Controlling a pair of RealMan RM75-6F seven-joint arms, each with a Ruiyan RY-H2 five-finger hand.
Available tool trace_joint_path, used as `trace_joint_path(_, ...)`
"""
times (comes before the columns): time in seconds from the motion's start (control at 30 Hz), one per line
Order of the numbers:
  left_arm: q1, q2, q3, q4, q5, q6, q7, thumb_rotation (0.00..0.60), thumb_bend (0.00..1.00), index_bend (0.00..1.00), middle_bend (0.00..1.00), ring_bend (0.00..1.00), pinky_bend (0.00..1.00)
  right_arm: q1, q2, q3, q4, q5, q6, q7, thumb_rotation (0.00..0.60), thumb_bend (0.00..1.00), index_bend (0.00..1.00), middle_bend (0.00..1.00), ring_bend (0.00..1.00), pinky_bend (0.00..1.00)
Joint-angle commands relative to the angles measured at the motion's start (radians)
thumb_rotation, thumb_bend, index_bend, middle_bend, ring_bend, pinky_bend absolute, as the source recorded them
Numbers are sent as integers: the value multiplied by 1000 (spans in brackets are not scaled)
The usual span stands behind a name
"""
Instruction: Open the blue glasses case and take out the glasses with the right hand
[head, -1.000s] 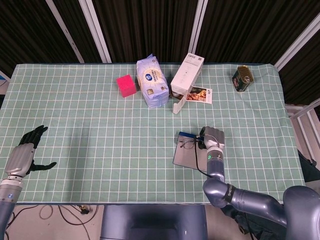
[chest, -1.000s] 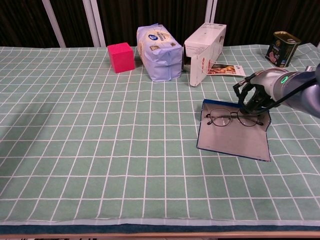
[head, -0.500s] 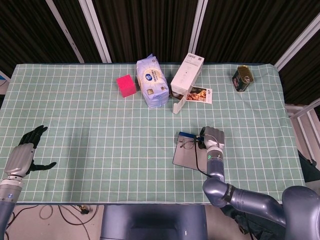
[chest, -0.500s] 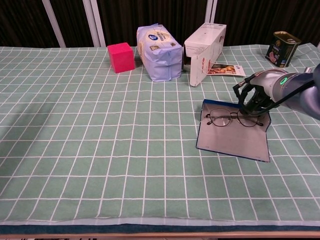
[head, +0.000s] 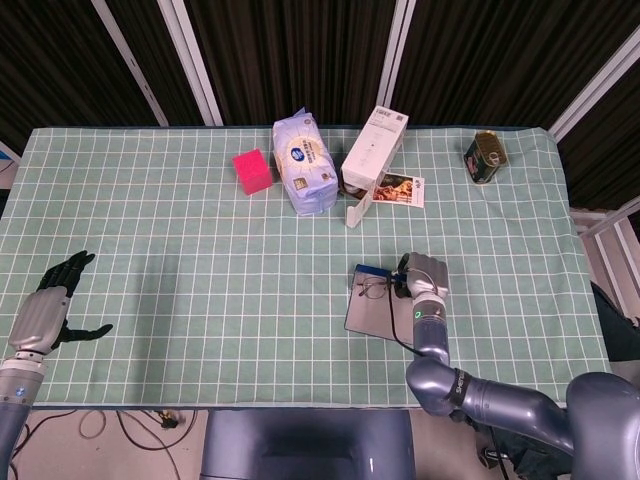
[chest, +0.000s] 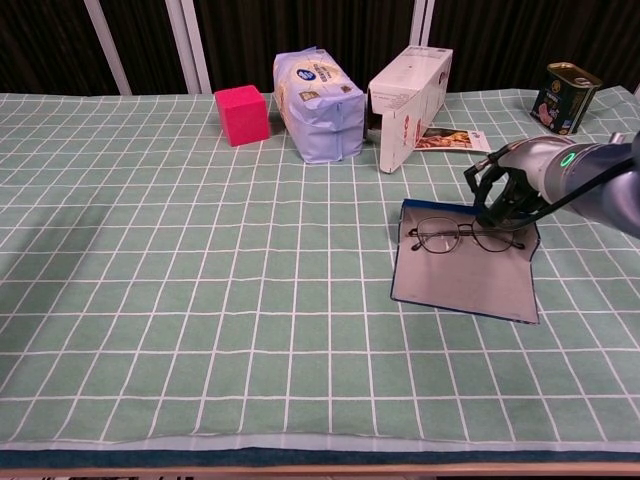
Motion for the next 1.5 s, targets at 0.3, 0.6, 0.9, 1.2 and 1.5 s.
trace_joint_path(0.3, 2, 1, 0, -1, 3, 4, -3, 600, 0, 0, 0, 0, 0, -45, 6, -15, -40, -150, -12, 131, 600, 517, 564, 900, 964, 994)
trace_joint_path(0.6, 3, 2, 0, -2, 4, 6, -7, 600, 0, 0, 0, 0, 0, -92, -4, -44, -35, -317, -52, 282, 600, 517, 577, 899, 963, 994)
trace_joint_path(0.9, 4, 3, -1, -3, 3, 6, -10, 600, 0, 0, 0, 0, 0, -125, -30, -62, -5, -450, -71, 407, 600, 516, 577, 899, 962, 994)
trace_joint_path(1.2, 4, 3, -2, -3, 3, 6, -11, 600, 0, 0, 0, 0, 0, -150, -53, -81, 39, -583, -92, 522, 600, 515, 577, 900, 962, 995)
trace_joint_path(1.5, 5, 3, -2, -3, 3, 6, -11, 600, 0, 0, 0, 0, 0, -163, -67, -88, 71, -640, -113, 572, 600, 514, 577, 900, 961, 995)
